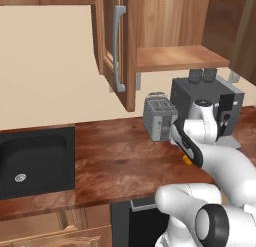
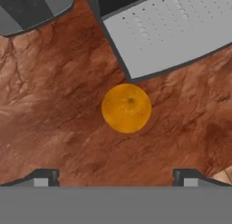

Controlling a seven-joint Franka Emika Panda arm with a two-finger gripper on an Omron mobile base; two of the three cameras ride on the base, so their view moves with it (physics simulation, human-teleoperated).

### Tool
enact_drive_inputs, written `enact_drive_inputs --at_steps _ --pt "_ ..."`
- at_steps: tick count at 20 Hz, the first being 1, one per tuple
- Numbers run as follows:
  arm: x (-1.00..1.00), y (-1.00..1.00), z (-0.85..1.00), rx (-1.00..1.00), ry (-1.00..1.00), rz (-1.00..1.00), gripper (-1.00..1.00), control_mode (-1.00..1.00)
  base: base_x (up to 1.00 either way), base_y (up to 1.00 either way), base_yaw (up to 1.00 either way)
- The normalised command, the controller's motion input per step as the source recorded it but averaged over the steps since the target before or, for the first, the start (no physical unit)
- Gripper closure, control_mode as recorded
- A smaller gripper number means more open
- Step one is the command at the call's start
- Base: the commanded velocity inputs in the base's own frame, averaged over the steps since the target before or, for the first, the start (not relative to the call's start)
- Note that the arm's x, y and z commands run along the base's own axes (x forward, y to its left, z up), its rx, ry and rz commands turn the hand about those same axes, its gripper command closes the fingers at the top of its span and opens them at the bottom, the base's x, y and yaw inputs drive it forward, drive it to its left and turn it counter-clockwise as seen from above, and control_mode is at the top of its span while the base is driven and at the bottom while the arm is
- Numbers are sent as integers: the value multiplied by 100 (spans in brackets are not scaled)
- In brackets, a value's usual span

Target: Pick the orange from the counter and place it in the cabinet. Then close the cabinet.

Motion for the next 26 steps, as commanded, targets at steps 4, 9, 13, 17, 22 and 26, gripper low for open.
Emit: enact_drive_inputs --at_steps 4,9,13,17,22,26 --pt "0 -23 -32 0 6 -13 -100 -100 0 0 0" --pt "0 -11 -25 0 1 -10 -100 -100 0 0 0" --pt "5 -1 -20 0 0 -6 -100 -100 0 0 0" --pt "18 0 -20 0 0 -2 -100 -100 0 0 0" --pt "26 -1 -19 0 0 0 -100 -100 0 0 0" --pt "22 -6 -17 0 0 0 -100 -100 0 0 0"
